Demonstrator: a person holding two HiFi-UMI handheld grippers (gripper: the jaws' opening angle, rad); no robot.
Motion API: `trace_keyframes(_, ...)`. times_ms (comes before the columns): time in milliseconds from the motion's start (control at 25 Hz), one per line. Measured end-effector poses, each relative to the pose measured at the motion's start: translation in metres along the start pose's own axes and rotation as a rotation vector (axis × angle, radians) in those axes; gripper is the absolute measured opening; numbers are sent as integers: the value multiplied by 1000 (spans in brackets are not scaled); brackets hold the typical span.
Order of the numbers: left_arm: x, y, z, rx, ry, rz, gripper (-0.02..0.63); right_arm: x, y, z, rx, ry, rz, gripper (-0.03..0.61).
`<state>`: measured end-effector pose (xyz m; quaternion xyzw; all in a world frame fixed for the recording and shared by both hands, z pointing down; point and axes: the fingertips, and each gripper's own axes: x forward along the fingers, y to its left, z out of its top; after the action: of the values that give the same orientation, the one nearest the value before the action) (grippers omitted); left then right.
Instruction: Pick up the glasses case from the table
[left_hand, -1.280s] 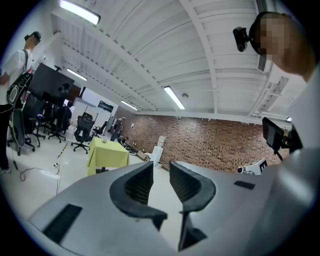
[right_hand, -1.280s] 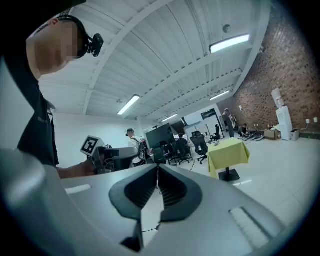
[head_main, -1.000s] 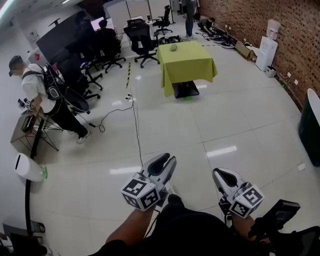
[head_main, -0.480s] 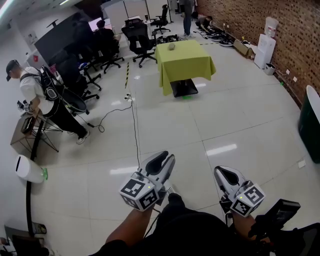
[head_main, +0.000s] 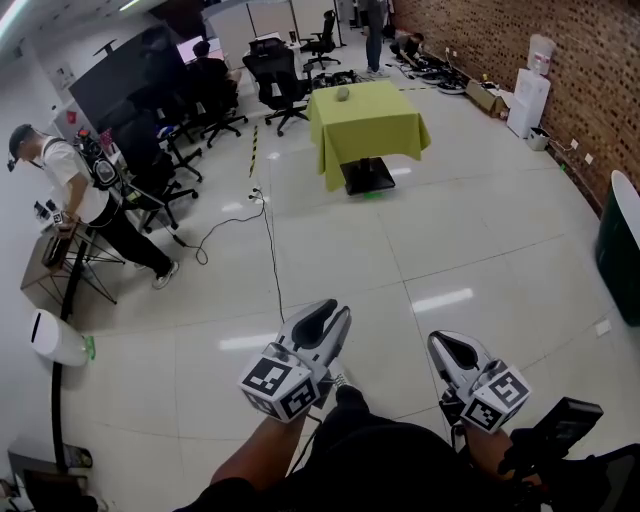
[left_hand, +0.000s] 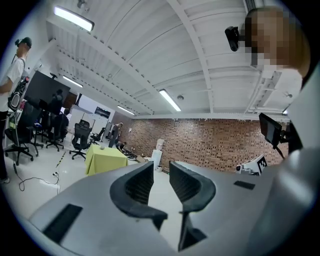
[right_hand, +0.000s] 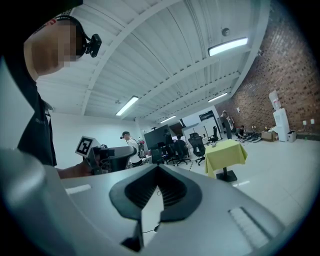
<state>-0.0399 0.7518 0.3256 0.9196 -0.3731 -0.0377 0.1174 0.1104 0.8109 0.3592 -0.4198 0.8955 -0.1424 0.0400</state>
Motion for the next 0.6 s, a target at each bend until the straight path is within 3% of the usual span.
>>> trace_keyframes(600, 0, -4, -2, 13, 6, -8, 101, -4, 0, -2, 0, -3, -4, 2)
